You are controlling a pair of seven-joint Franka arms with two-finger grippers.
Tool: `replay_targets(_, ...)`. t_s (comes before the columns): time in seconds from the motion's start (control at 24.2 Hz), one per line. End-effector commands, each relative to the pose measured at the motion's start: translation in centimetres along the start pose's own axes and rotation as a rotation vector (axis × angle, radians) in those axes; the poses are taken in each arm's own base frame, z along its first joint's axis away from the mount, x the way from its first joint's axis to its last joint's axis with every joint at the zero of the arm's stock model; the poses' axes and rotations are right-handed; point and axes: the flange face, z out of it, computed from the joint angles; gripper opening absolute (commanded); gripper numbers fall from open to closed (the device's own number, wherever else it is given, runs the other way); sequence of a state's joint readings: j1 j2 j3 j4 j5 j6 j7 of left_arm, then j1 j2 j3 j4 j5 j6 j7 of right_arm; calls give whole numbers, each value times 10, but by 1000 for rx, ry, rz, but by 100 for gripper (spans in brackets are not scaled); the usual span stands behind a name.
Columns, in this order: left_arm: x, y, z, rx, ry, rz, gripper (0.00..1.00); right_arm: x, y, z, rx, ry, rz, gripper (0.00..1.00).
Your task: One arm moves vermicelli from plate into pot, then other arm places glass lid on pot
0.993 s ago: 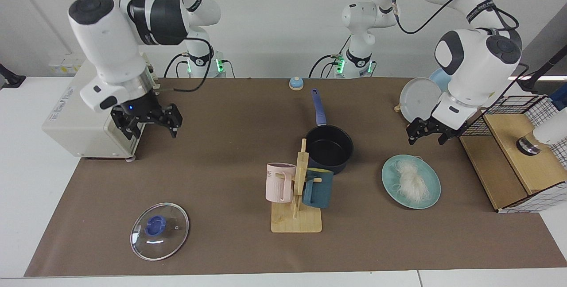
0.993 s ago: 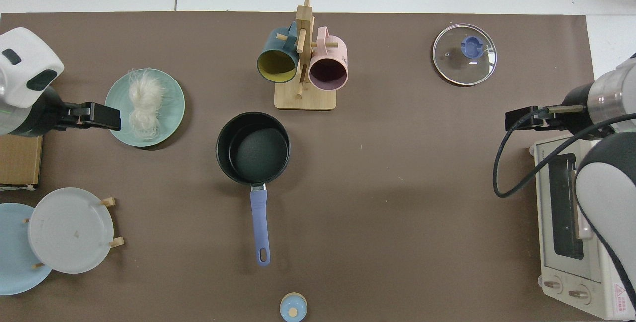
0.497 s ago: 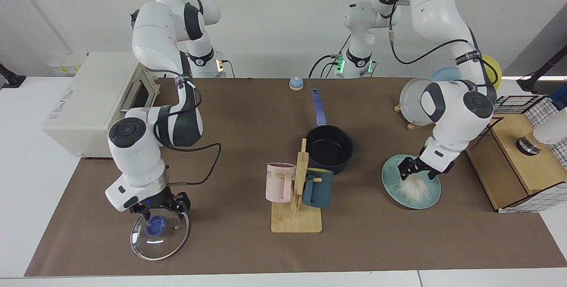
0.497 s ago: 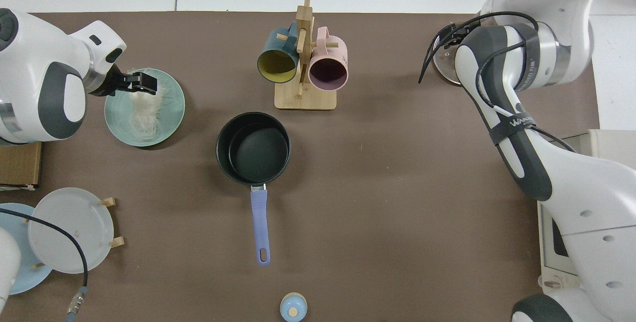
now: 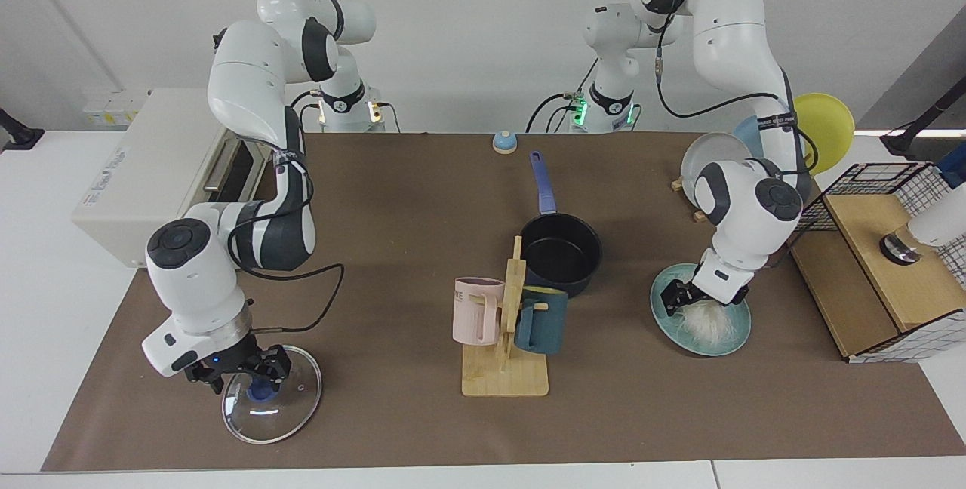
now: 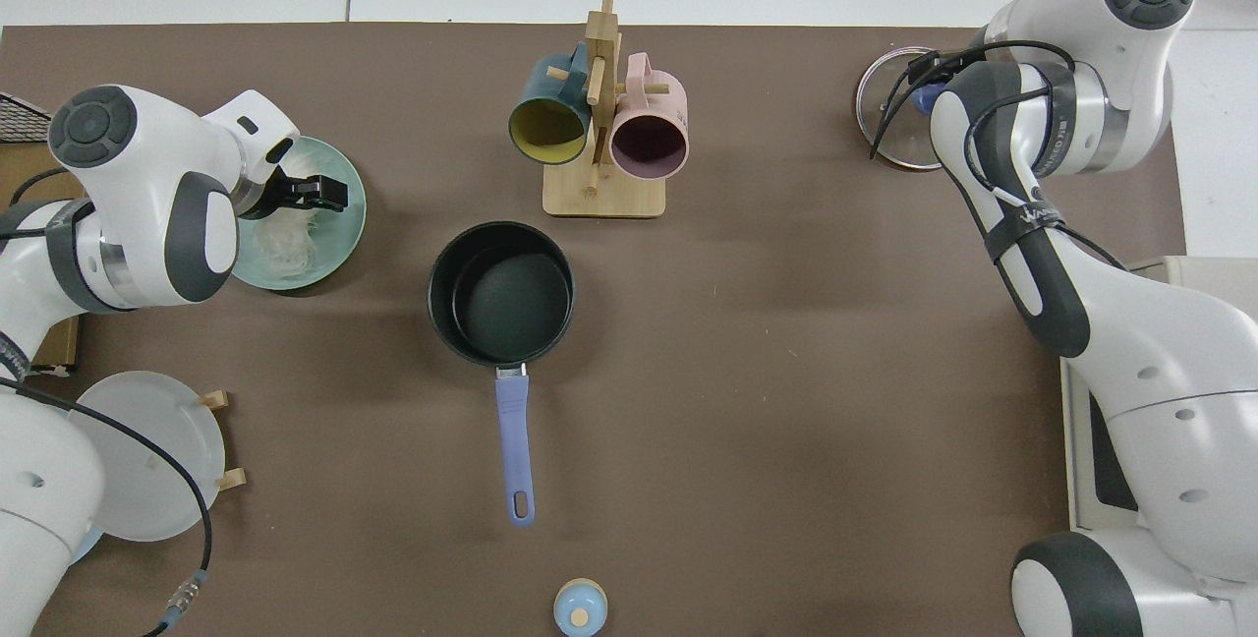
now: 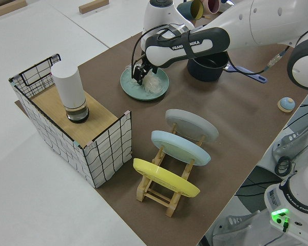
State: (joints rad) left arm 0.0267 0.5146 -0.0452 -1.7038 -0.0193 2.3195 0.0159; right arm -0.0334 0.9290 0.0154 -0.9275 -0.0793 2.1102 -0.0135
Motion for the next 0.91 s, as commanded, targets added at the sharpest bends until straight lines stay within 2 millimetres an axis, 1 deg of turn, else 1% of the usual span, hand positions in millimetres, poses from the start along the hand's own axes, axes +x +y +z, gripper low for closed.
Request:
replay_targets(0.0, -7, -3, 18, 13, 9, -11, 100, -6, -1, 19, 55, 3, -3, 98)
replay_targets(0.04, -7, -5, 17, 14, 9, -12, 75, -7, 0, 21, 56, 0, -4, 98)
replay_targets(0.08, -6, -6, 16, 15, 11, -3, 22, -8, -1, 22, 58, -1, -1, 98)
replay_targets(0.12, -5, -6, 15, 16, 12, 14, 14, -8, -2, 22, 64, -1, 4, 98)
replay_targets(0.17, -3, -6, 14, 17, 13, 43, 0, -8, -4, 23, 70, -4, 3, 98)
replay_targets(0.25, -1, -1, 11, 18, 14, 88, 0, -10, -2, 26, 68, -10, 3, 98)
replay_targets(0.33, 0, -5, 9, 19, 16, 88, 0, -10, -2, 26, 67, -10, 2, 98)
replay_targets(0.46, 2, -10, -7, 20, -4, 101, 0, -11, -3, 27, 67, -12, 1, 97)
replay_targets(0.5, 3, -12, -14, 18, -22, 100, 0, -10, -3, 26, 64, -10, -2, 90)
replay_targets(0.54, 3, -16, -28, 18, -37, 95, 0, -10, -3, 26, 58, -11, -5, 76)
replay_targets(0.58, 3, -17, -38, 19, -50, 96, 0, -10, -4, 26, 55, -11, -11, 52)
replay_targets(0.62, 3, -16, -48, 17, -59, 96, 0, -10, -5, 24, 51, -9, -15, 16)
replay_targets(0.66, 2, -16, -61, 17, -59, 96, 0, -10, -7, 25, 49, -11, -23, 0)
replay_targets(0.74, -2, -12, -87, 18, -56, 100, 0, -10, -8, 24, 49, -9, -26, 0)
replay_targets(0.83, -7, -2, -111, 15, -58, 113, 0, -9, -10, 21, 48, -4, -27, 0)
replay_targets(0.87, -9, 4, -119, 13, -62, 121, 0, -7, -12, 13, 48, 5, -30, 0)
